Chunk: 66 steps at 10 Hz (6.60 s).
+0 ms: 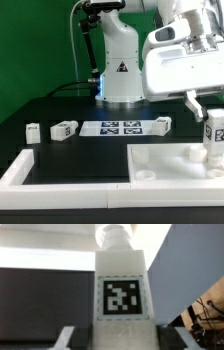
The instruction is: Assemble square table
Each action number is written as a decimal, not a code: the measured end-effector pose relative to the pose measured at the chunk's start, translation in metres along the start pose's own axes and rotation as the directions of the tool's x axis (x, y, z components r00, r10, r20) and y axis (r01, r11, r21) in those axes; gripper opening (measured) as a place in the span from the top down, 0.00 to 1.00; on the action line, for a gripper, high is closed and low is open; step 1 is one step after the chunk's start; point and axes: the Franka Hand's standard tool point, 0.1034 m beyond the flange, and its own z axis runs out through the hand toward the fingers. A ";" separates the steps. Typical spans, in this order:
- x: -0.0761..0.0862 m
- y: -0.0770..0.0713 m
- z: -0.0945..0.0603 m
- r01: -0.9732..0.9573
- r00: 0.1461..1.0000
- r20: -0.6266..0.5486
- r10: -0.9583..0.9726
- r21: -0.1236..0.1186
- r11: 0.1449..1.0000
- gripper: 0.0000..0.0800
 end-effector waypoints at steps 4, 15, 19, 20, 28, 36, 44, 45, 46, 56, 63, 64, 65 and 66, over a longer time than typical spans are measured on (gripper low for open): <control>0.001 -0.002 0.007 -0.005 1.000 0.011 0.004 0.009 1.000 0.64; -0.009 -0.002 0.015 0.005 0.999 0.034 -0.004 -0.009 1.000 0.28; -0.010 -0.002 0.016 0.004 0.999 0.036 -0.004 -0.009 1.000 0.19; -0.010 -0.002 0.016 0.004 0.999 0.036 -0.004 -0.009 1.000 0.19; -0.006 0.003 0.009 -0.140 0.963 0.236 0.133 0.013 0.990 0.19; 0.008 0.010 0.018 -0.248 0.830 0.522 0.197 0.029 0.968 0.19; -0.003 0.003 0.027 -0.269 0.816 0.533 0.221 0.012 0.963 0.53; -0.003 0.006 0.027 -0.269 0.817 0.531 0.223 0.009 0.963 0.62; -0.003 0.007 0.027 -0.270 0.817 0.531 0.225 0.008 0.963 0.62; -0.002 0.015 0.030 -0.729 0.503 0.383 0.775 -0.294 0.618 0.62; -0.009 0.002 0.028 -0.901 -0.028 0.118 0.993 -0.433 0.026 0.62; -0.009 0.002 0.028 -0.901 -0.004 0.130 0.991 -0.430 0.053 0.62; -0.009 0.002 0.028 -0.901 0.015 0.140 0.990 -0.427 0.074 0.50; -0.009 0.002 0.028 -0.896 0.084 0.171 0.982 -0.419 0.149 0.33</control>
Offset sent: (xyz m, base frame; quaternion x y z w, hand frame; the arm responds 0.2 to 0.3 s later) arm 0.0093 0.0049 -0.0071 -0.0134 0.0117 0.0080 0.9998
